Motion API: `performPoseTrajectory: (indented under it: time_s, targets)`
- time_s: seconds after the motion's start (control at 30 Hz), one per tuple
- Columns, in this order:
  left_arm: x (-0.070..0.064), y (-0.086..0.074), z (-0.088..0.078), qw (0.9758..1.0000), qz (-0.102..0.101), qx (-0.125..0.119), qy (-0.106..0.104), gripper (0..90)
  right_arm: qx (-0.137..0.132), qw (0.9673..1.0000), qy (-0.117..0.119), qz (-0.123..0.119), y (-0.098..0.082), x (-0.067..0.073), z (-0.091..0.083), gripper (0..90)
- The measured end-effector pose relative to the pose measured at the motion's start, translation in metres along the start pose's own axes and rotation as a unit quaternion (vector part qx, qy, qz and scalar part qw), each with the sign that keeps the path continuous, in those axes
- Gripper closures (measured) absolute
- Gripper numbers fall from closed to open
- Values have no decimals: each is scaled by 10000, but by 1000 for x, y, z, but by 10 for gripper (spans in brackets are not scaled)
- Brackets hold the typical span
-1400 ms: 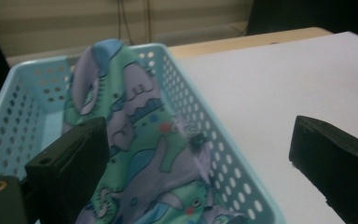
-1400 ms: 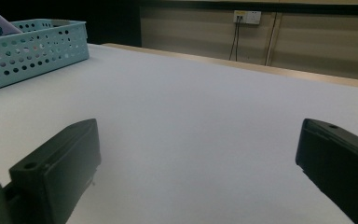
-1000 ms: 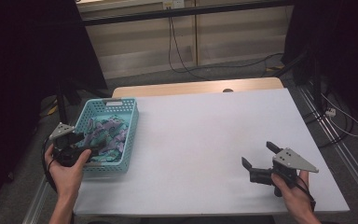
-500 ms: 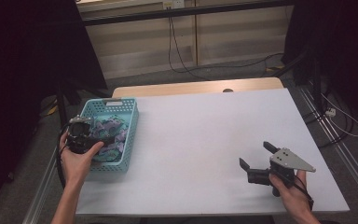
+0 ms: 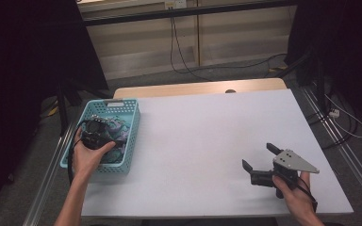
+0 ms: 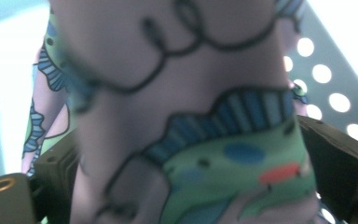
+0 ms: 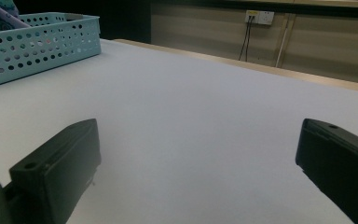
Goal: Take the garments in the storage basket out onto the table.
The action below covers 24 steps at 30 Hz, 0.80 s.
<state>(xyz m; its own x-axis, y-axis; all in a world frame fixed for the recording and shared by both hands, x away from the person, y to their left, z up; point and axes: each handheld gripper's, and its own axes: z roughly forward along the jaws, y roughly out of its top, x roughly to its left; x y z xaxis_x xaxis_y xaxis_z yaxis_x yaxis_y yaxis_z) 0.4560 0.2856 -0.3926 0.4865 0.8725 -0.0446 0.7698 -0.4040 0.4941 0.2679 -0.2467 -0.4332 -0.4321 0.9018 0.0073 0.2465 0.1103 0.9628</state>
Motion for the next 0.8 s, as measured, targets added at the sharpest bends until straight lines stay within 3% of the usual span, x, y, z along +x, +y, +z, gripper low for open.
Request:
performPoseTrajectory:
  time_s: [0.03, 0.2, 0.23, 0.47, 0.67, 0.8]
  targets:
    - [0, 4, 3, 9999, 12, 165, -27, 55, 3, 10000, 6, -4, 0, 0, 0, 0]
    - [0, 11, 8, 9995, 104, 309, 45, 42, 22, 10000, 23, 3, 0, 0, 1, 0]
    - [2, 14, 12, 9987, 62, 508, 37, 42, 30, 10000, 32, -5, 0, 1, 1, 0]
    - [7, 21, 28, 9972, 44, 742, -96, 19, 31, 10000, 42, -6, 0, 0, 1, 0]
    - [9, 18, 47, 9948, 84, 986, 242, 0, 56, 10000, 68, -8, 0, 1, 2, 0]
    - [20, 14, 50, 9937, -422, 966, 392, 0, 62, 9999, 103, -9, -1, 1, 1, 0]
